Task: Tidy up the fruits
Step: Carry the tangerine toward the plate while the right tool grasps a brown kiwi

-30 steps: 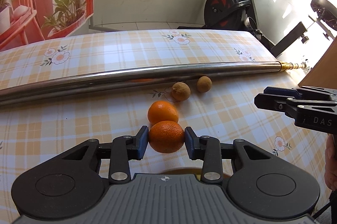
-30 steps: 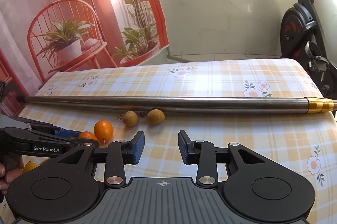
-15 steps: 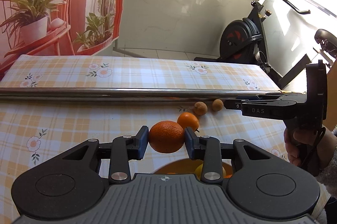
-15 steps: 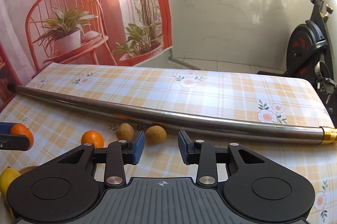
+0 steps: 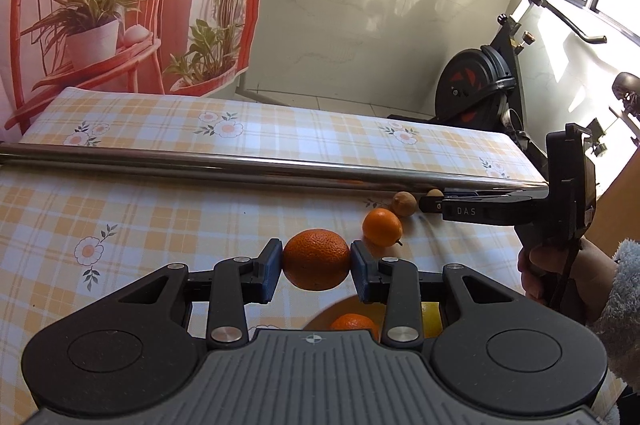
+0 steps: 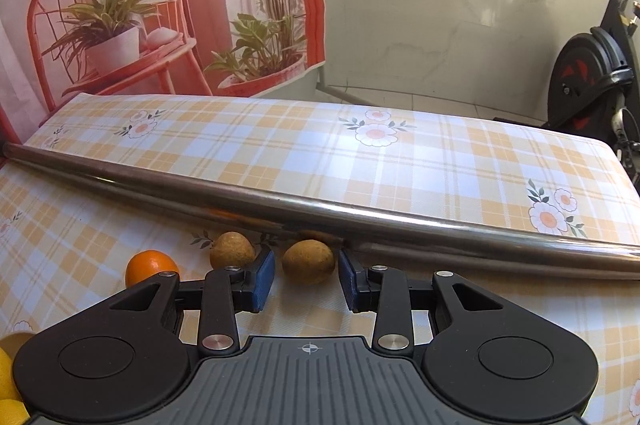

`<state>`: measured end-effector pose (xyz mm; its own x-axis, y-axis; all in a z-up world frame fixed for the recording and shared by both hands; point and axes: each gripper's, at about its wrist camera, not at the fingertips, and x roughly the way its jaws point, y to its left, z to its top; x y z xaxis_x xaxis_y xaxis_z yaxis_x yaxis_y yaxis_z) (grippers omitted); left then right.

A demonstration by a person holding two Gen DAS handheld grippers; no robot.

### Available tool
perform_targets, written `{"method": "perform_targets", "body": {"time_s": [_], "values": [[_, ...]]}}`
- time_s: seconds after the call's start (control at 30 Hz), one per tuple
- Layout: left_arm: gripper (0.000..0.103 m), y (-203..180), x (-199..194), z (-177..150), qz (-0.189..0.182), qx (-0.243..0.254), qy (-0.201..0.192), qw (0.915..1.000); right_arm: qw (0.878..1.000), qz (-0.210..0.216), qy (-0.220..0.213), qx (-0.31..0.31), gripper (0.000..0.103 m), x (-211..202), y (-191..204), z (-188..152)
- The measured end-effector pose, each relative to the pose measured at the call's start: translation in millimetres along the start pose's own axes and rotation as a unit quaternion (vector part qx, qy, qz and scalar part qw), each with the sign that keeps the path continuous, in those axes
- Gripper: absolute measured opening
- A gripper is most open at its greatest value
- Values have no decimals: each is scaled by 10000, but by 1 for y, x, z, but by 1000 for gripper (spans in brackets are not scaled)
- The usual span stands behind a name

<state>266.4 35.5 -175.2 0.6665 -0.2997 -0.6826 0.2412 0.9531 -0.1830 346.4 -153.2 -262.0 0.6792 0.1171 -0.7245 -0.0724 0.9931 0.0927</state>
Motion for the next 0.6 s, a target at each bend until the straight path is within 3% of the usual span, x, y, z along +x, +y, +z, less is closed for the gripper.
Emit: {"method": "perform_targets", "body": {"time_s": [0.1,0.33,0.6], "values": [[39,0,0,-1,-11,11,20,10000,10000,13,-48,35,27,0,-1,-1],[39,-3,-8,-6,-7,15,-14,10000,9997,61,-149,168,27,-15,-1,-6],[39,-8,-19,-11,-78,78,-19,9999,9937,458,-727,723,27,-93,7,-28]]}}
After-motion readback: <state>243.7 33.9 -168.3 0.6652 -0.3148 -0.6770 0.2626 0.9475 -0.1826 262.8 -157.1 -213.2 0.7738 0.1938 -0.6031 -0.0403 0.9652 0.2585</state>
